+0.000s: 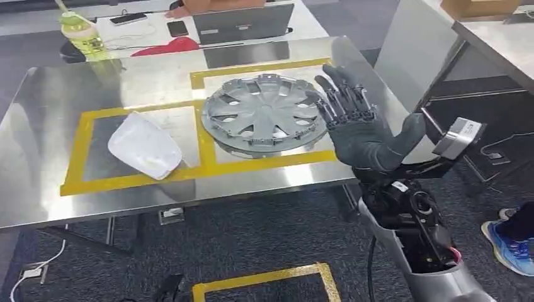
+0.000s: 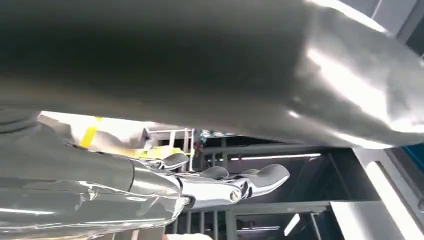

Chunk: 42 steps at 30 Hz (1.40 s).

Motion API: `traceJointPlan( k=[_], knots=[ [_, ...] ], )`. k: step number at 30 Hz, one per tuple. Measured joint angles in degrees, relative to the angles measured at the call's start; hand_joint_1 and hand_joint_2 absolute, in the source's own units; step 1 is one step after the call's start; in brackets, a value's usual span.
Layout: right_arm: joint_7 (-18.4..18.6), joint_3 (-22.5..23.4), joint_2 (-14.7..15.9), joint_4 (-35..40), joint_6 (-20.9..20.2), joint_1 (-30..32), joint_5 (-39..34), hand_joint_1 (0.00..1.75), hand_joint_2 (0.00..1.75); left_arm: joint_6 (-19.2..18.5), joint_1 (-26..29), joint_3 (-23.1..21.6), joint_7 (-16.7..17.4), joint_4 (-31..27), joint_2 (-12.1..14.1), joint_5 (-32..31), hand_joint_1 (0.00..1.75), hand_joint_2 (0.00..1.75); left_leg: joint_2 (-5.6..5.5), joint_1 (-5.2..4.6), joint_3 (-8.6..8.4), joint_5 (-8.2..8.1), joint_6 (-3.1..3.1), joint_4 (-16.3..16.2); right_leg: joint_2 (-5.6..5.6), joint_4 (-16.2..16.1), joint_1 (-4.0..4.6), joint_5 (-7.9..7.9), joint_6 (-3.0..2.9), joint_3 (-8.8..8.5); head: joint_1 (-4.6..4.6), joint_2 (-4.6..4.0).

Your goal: Take the parts from the cabinet and place them on the table.

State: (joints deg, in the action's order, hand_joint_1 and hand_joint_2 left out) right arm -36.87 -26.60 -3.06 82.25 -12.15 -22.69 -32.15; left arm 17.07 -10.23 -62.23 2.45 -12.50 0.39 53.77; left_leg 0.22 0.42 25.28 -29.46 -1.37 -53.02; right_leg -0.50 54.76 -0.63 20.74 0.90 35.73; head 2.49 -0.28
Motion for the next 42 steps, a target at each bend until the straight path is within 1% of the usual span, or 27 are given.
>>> traceJointPlan(
  k=[4,5,6,8,9,10,12,13,14,15,16,19,20,21,23,24,25,27,29,30,31,32,35,37,39,40,42],
  knots=[
    [0.02,0.02,0.06,0.26,-0.07,0.01,0.0,0.0,0.0,0.0,-0.03,0.0,-0.02,0.0,0.0,0.0,0.0,0.0,-0.15,-0.1,1.61,1.58,1.24,-0.1,0.0,-0.8,0.09,-2.04,1.53,0.03,-0.39,0.0],
    [-0.02,0.02,0.13,0.28,-0.07,0.03,0.0,0.0,0.0,0.0,-0.06,0.0,-0.02,0.0,-0.04,0.0,0.0,0.0,0.23,0.22,1.89,2.19,1.67,0.13,0.0,-0.1,-0.35,-0.61,1.68,0.42,-0.48,0.0],
    [0.02,0.02,0.13,0.37,-0.07,-0.01,0.0,0.0,0.0,0.0,-0.09,0.02,-0.02,0.0,-0.04,0.0,0.0,0.0,0.2,0.17,2.55,2.74,2.2,0.13,0.2,2.41,-0.33,2.83,1.9,1.46,-0.76,0.0],
    [0.04,0.02,0.17,0.37,-0.07,0.02,0.0,0.0,0.0,0.0,-0.07,0.0,-0.02,0.0,-0.04,0.02,0.0,0.0,0.3,0.03,4.06,3.88,2.58,0.09,0.21,12.15,-0.32,10.06,2.31,4.18,-1.49,0.0],
    [0.04,0.02,0.24,0.37,-0.07,0.07,0.0,0.0,0.0,0.0,-0.05,0.0,-0.11,0.0,-0.04,0.07,0.0,0.0,0.31,-0.07,4.9,4.45,2.63,-0.03,0.21,16.77,-0.33,12.08,2.43,5.12,-1.64,0.0],
    [0.07,0.02,0.3,0.37,-0.02,0.14,0.0,0.0,0.0,-0.02,0.0,0.02,-0.22,0.0,-0.04,0.09,0.0,0.0,0.31,-0.17,5.64,4.94,2.62,-0.12,0.21,19.27,-0.32,12.31,2.45,5.16,-1.83,0.0],
    [0.13,0.0,0.39,0.37,-0.02,0.19,-0.02,0.0,0.0,-0.04,0.1,0.02,-0.26,0.0,-0.04,0.09,0.0,0.0,0.31,-0.32,7.05,5.77,2.49,-0.44,0.21,16.53,-0.26,8.95,2.14,1.72,-2.08,0.0],
    [0.17,0.0,0.39,0.37,-0.02,0.17,-0.02,0.0,0.0,-0.09,0.11,0.0,-0.31,0.0,-0.07,0.09,0.0,0.0,0.28,-0.44,7.58,6.14,2.39,-0.54,0.21,11.36,-0.12,6.79,1.77,-2.1,-2.25,0.0],
    [0.17,0.0,0.39,0.39,-0.04,0.12,-0.02,0.0,0.0,-0.11,0.09,0.0,-0.39,0.0,-0.13,0.09,0.0,0.0,0.27,-0.51,7.87,6.46,2.27,-0.66,0.19,5.41,0.22,5.77,1.12,-6.07,-2.38,0.0],
    [0.2,0.02,0.42,0.46,-0.2,0.04,-0.24,0.0,0.0,-0.15,0.08,0.0,-0.42,0.0,-0.33,0.09,0.0,0.0,0.29,-0.65,8.19,6.72,2.0,-0.68,0.26,0.72,0.55,7.14,0.43,-8.69,-2.45,0.0],
    [0.17,0.02,0.42,0.63,-0.42,0.08,-0.53,0.0,0.0,-0.2,0.04,0.0,-0.42,0.0,-0.35,0.07,0.0,0.0,0.31,-0.63,8.31,7.14,1.67,-0.77,0.38,-1.8,0.59,7.42,0.42,-10.03,-2.34,0.0],
    [0.28,0.04,0.46,0.68,-0.81,0.16,-1.29,0.0,0.0,-0.22,0.11,0.0,-0.42,0.0,-0.39,0.07,0.0,0.0,0.43,-0.3,8.58,8.7,0.58,-0.04,0.29,-2.23,0.98,6.32,-0.28,-9.41,-2.51,0.0],
    [0.26,0.04,0.46,0.68,-0.98,0.12,-1.31,0.0,0.0,-0.22,0.1,0.0,-0.39,0.0,-0.35,0.07,0.0,0.0,0.36,-0.35,8.99,7.79,0.2,-0.41,0.7,-3.18,0.01,5.43,-0.7,-9.26,-2.58,0.0],
    [0.33,0.02,0.46,0.68,-1.09,0.12,-1.33,0.0,0.0,-0.22,0.07,0.0,-0.39,0.0,-0.33,0.07,0.0,0.0,0.06,-0.42,9.72,5.34,-0.21,-2.25,0.66,-3.26,0.11,4.81,-1.06,-8.73,-2.36,0.0],
    [0.35,0.02,0.46,0.68,-1.11,0.27,-1.33,0.0,0.0,-0.22,0.12,0.0,-0.35,0.0,-0.33,0.09,0.0,0.0,0.03,0.0,12.88,-1.21,-0.76,-11.17,0.77,-3.18,0.1,3.78,-1.44,-7.22,-1.47,0.0],
    [0.35,0.02,0.46,0.68,-1.14,0.4,-1.33,0.0,0.0,-0.22,0.15,0.0,-0.31,0.0,-0.28,0.09,0.0,0.0,0.03,0.11,14.36,-3.51,-1.07,-16.07,0.77,-3.04,0.1,3.26,-1.42,-6.37,-1.44,0.0],
    [0.35,0.02,0.46,0.68,-1.14,0.52,-1.33,0.0,0.0,-0.22,0.17,0.0,-0.31,0.0,-0.28,0.09,0.0,0.0,0.04,0.24,15.02,-4.13,-1.31,-18.89,0.78,-2.88,0.06,2.87,-1.35,-5.68,-1.33,0.0],
    [0.37,0.02,0.46,0.68,-1.14,0.72,-1.33,0.0,0.0,-0.22,0.17,0.0,-0.31,0.0,-0.22,0.15,0.0,0.0,0.05,0.76,12.91,-1.13,-1.77,-17.94,0.77,-2.54,-0.22,2.22,-0.99,-4.16,-0.92,0.0],
    [0.37,0.04,0.46,0.68,-1.14,0.69,-1.33,0.0,0.0,-0.17,0.14,0.0,-0.46,0.0,-0.17,0.37,0.0,0.0,0.09,1.16,6.52,3.41,-2.25,-8.06,0.7,-1.85,-0.7,1.89,-0.45,-3.29,-0.7,0.0],
    [0.37,0.04,0.46,0.68,-1.14,0.67,-1.31,0.0,0.0,-0.2,0.13,0.0,-0.66,0.0,-0.24,0.48,0.0,0.0,0.07,1.46,3.62,3.19,-2.61,-2.91,0.68,-1.42,-0.6,1.81,-0.07,-2.88,-0.41,0.0],
    [0.37,0.11,0.46,0.7,-1.14,0.64,-1.31,0.0,0.0,-0.35,0.08,0.0,-0.85,0.0,-0.28,0.57,0.0,0.0,-0.28,0.83,1.94,2.0,-2.26,-0.51,0.72,-1.15,-0.52,1.65,0.32,-2.33,0.13,0.0],
    [0.46,0.09,0.46,0.7,-1.16,0.71,-1.09,0.0,0.0,-0.61,0.09,0.0,-1.0,0.0,-0.26,0.68,0.0,0.0,-0.31,0.87,2.34,1.96,-1.35,-0.26,0.64,-1.04,-0.39,1.25,0.85,-2.28,0.02,0.0],
    [0.55,0.17,0.48,0.68,-1.22,0.7,-1.07,0.0,0.0,-0.72,0.17,0.0,-1.03,0.0,-0.33,0.68,0.0,0.0,-0.25,0.84,3.0,2.37,0.21,-0.32,0.63,-0.99,-0.53,0.87,1.83,-1.94,-0.81,0.0],
    [0.55,0.26,0.48,0.7,-1.2,0.67,-1.07,0.0,0.0,-0.66,0.13,0.0,-1.03,0.0,-0.31,0.68,0.0,0.0,-0.12,0.83,3.3,2.85,1.15,-0.33,0.64,3.92,-0.64,5.04,2.07,-0.06,-1.62,0.0],
    [0.54,0.39,0.48,0.68,-1.2,0.73,-1.07,0.0,0.0,-0.66,0.16,0.0,-1.03,0.0,-0.31,0.66,0.0,0.0,-0.02,0.49,3.8,3.18,1.65,-0.36,0.6,14.67,-0.48,10.31,2.3,4.04,-2.12,0.0],
    [0.55,0.44,0.57,0.68,-1.2,0.82,-1.07,0.0,0.0,-0.66,0.19,0.0,-0.99,0.0,-0.33,0.66,0.0,0.0,-0.02,0.26,3.99,3.32,1.85,-0.4,0.61,18.54,-0.47,11.66,2.23,5.38,-2.34,0.0],
    [0.59,0.48,0.59,0.68,-1.18,1.04,-1.07,0.0,0.0,-0.7,0.23,0.0,-0.81,0.0,-0.33,0.66,0.0,0.0,-0.03,-0.11,4.06,3.45,1.98,-0.47,0.6,17.39,-0.31,10.16,1.75,3.96,-2.47,0.0]
  ],
)
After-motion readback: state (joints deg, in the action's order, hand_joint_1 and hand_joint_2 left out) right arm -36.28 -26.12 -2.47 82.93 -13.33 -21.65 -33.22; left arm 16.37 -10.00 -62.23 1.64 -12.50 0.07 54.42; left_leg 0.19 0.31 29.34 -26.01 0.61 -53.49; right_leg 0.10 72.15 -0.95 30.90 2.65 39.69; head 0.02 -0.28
